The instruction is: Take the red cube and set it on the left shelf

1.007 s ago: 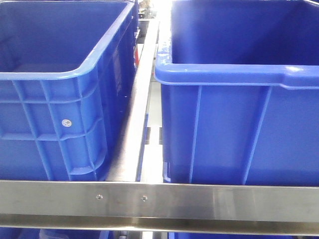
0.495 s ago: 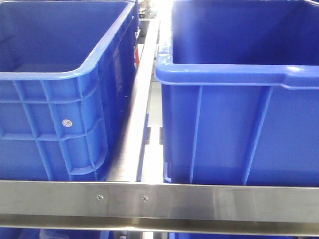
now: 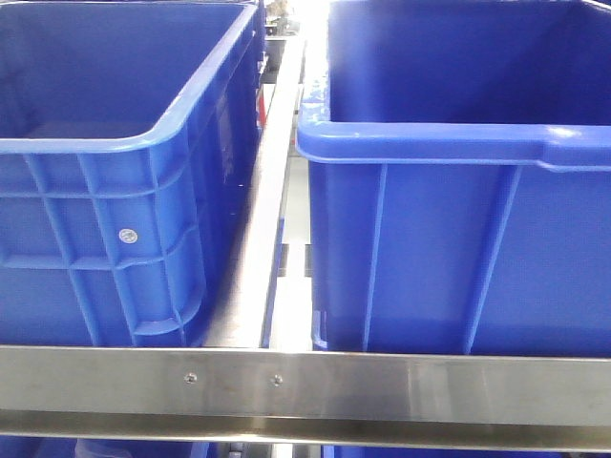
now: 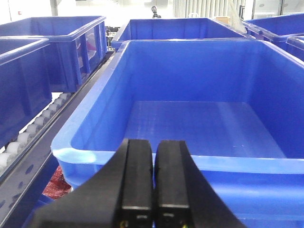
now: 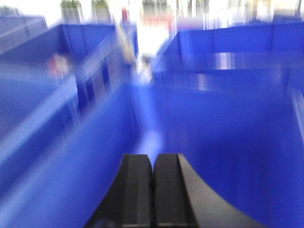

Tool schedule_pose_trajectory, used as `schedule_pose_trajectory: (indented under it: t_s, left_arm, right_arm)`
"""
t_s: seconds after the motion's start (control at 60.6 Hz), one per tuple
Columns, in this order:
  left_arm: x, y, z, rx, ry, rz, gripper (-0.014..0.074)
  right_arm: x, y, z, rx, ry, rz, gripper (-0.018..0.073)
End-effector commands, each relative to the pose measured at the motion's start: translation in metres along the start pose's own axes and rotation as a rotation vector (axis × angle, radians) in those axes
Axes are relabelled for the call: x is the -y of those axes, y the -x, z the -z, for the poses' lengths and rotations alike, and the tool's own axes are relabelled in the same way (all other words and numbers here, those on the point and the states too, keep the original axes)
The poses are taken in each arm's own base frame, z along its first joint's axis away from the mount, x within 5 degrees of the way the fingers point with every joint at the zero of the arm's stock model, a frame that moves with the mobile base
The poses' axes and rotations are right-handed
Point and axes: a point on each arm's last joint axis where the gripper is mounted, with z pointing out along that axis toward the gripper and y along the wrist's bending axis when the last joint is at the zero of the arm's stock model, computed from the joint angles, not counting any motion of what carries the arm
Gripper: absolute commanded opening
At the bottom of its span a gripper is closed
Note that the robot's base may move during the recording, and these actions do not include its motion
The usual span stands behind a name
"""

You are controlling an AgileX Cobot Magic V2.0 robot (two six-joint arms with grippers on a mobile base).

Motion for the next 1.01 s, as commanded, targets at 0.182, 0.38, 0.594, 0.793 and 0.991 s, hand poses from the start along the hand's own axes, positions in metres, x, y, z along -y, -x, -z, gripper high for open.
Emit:
schedule_pose_trajectory:
  t_s: [0.182, 0.38, 0.594, 0.793, 0.991]
  left_arm:
    - [0.0, 0.0, 0.001, 0.077, -0.006, 0.0, 0.0102]
    - [0.0, 0.0, 0.001, 0.077, -0.006, 0.0, 0.0102]
    - [0.0, 0.0, 0.001, 0.077, -0.006, 0.0, 0.0102]
    - [0.0, 0.0, 0.001, 0.077, -0.006, 0.0, 0.0102]
    - [0.0, 0.0, 0.001, 0.077, -0.006, 0.0, 0.0102]
  right_arm:
    - [0.02, -0.016, 0.063, 0.152, -0.143, -0.009, 0.0058]
    - [0.025, -0.062, 0.096, 0.187, -0.226, -0.008, 0.0058]
    - [0.024, -0.116, 0.117, 0.207, -0.275, -0.006, 0.0058]
    - [0.024, -0.157, 0.127, 0.249, -0.298, -0.005, 0.0058]
    - [0.025, -0.171, 0.123, 0.249, -0.296, -0.032, 0.0058]
